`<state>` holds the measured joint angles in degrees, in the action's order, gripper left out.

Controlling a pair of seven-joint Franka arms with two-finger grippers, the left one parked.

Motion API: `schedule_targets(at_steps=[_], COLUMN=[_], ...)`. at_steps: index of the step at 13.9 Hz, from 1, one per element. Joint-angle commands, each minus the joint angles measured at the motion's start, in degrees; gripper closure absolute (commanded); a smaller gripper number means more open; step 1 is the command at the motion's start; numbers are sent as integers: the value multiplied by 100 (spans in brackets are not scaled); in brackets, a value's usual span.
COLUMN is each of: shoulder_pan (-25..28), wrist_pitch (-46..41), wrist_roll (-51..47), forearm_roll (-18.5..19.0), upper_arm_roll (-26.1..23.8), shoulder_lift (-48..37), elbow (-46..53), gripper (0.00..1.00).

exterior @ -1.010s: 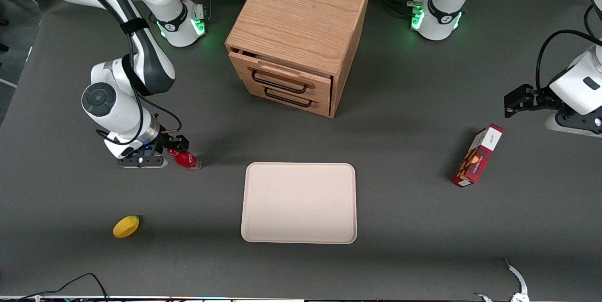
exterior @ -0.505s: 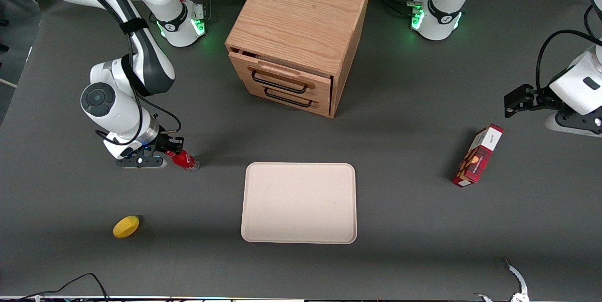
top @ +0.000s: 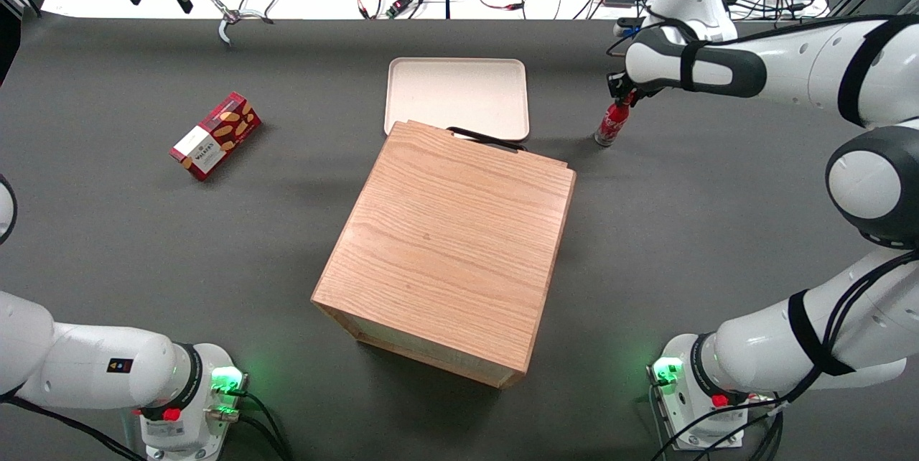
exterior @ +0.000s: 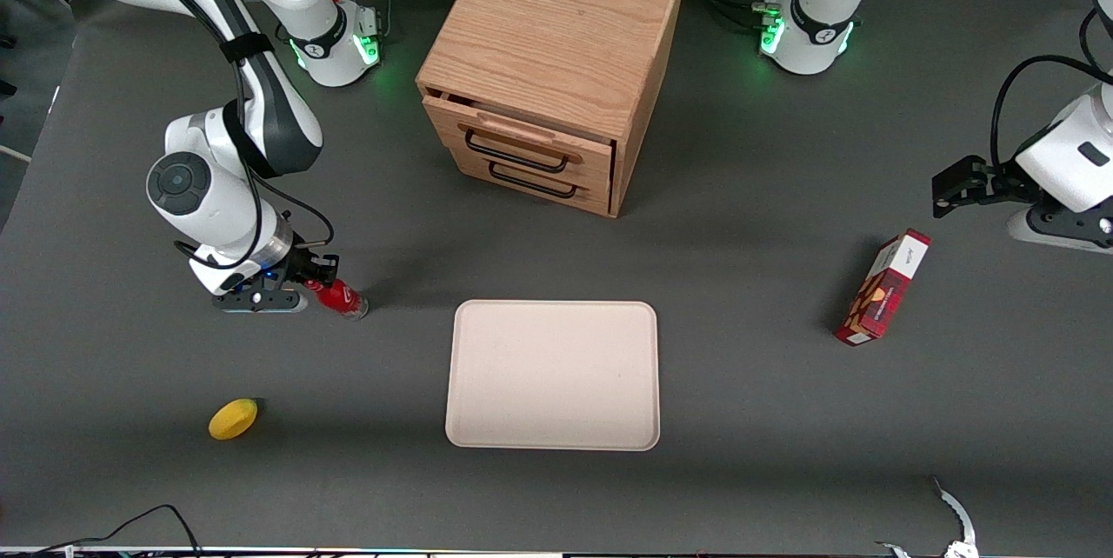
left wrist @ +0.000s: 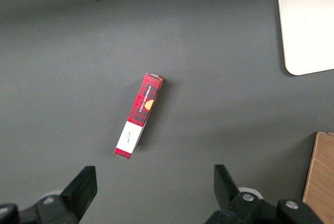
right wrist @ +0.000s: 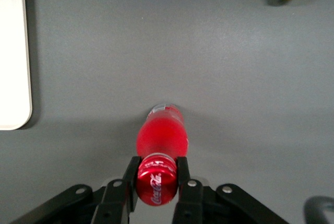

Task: Place coke bottle on tray
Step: 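Close the right gripper on the bottle and lift it, then carry the held bottle over the white tray with the right gripper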

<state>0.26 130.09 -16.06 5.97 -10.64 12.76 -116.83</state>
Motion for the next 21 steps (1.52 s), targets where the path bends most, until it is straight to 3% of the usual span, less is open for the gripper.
schedule_targets(at_steps=[1,7,11,16,21], shoulder_pan=[9,27,18,202,1185], wrist_pitch=[-1201,-3171,-4358,-4501,-4536], wrist_roll=[-135,-73,-73,-161,-345], forearm_roll=[89,-16,-280,-544,-465], upper_arm_roll=[-17,-17,-17,-26,71], shoulder_lift=[-63,-116,-98,50,1121], elbow=[878,2486,3621,4263,5554], gripper=[100,100,100,100,100])
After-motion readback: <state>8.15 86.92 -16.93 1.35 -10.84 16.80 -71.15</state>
